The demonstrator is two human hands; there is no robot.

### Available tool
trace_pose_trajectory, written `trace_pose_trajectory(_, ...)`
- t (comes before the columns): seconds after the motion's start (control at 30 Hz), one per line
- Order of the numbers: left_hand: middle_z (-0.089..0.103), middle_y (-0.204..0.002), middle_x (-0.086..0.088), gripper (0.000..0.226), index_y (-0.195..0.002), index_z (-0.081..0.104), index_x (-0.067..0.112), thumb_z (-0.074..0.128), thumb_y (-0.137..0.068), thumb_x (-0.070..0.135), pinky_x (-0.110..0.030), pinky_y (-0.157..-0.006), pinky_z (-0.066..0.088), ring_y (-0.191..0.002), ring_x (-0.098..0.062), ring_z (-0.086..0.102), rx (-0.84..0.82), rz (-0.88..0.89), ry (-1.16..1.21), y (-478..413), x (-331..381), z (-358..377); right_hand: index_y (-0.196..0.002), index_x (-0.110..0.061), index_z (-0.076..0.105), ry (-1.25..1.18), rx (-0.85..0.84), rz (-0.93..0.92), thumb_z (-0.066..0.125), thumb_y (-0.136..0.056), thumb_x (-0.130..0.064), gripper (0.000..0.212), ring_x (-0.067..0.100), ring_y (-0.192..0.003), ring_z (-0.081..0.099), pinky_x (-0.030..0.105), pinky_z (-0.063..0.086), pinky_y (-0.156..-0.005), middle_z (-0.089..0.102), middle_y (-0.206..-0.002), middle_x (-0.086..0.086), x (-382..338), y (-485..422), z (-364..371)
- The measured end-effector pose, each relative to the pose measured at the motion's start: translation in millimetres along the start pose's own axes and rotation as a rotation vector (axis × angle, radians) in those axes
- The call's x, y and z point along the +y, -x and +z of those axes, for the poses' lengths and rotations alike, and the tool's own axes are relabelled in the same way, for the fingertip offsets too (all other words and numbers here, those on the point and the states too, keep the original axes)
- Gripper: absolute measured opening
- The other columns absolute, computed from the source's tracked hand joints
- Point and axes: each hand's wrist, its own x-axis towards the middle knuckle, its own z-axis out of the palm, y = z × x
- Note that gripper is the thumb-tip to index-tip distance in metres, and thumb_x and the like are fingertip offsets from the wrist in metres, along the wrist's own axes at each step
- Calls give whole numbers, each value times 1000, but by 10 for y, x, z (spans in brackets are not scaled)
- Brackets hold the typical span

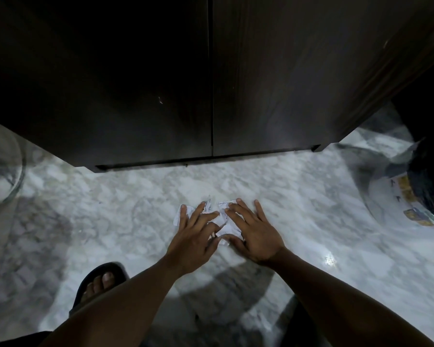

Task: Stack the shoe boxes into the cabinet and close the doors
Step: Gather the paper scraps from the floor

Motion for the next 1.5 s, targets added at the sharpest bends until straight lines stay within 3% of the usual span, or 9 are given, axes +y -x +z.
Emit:
trace_pose_trajectory(0.13,60,-119,-6,22,-110,60,15,59,-95,30,-56,-119,24,-145,-26,35,81,4,18,-17,-4,85,-146,-17,45,5,59,6,39,-102,-53,57,20,-150,26,56,21,-119,47,-149,1,-21,-13,-12)
trace_pose_trajectory(0.3,56,-132,-8,41,-131,53,11,62,-94,28,-42,-115,37,-133,-25,46,113,-35,91,-22,21,77,-144,-18,48,31,81,16,46,-101,-49,53,24,-142,38,55,21,-119,53,-137,3,-31,-7,21)
trace_pose_trajectory(0.5,51,-128,-5,40,-124,65,15,61,-91,37,-28,-74,60,-116,-20,59,76,-166,156,2,31,59,-145,-15,48,24,70,1,46,-102,-45,53,20,-143,36,53,17,-121,44,-150,5,-34,-13,9)
trace_pose_trajectory(0.63,48,-146,-8,37,-122,66,14,63,-92,37,-27,-86,54,-130,-23,51,96,-128,160,6,8,105,-143,-16,50,39,73,-12,45,-102,-45,50,20,-149,28,55,20,-120,45,-152,3,-26,-7,25)
trace_pose_trajectory(0.9,58,-130,-10,57,-140,51,11,58,-93,42,-34,-100,50,-127,-27,50,92,-147,68,-3,22,112,-132,-20,58,41,140,-19,53,-98,-41,39,23,-118,52,45,33,-107,59,-124,0,-28,2,25)
trace_pose_trajectory(1.1,56,-121,-10,49,-129,63,11,58,-91,42,-35,-81,60,-119,-27,53,99,-160,79,-4,19,131,-133,-23,58,43,94,-12,49,-99,-43,41,25,-112,51,43,37,-93,57,-130,5,-16,16,26)
trace_pose_trajectory(1.23,51,-138,-11,43,-125,63,12,60,-92,39,-32,-94,52,-126,-26,49,120,-145,112,-17,29,111,-140,-24,52,21,44,-21,46,-99,-42,46,24,-112,48,39,33,-93,55,-137,0,-18,14,-17)
trace_pose_trajectory(1.37,61,-112,-8,35,-104,64,8,57,-92,41,-37,-108,42,-110,-25,53,171,-102,48,-36,22,123,-136,-30,53,3,20,-27,45,-98,-41,40,24,-112,47,40,34,-93,56,-130,-2,-31,19,-49)
trace_pose_trajectory(1.5,59,-94,-6,31,-92,61,10,59,-93,41,-37,-112,38,-100,-26,53,166,-105,44,-40,7,150,-126,-31,61,30,24,-22,44,-94,-62,47,23,-113,49,40,36,-92,58,-127,-1,-59,11,-51)
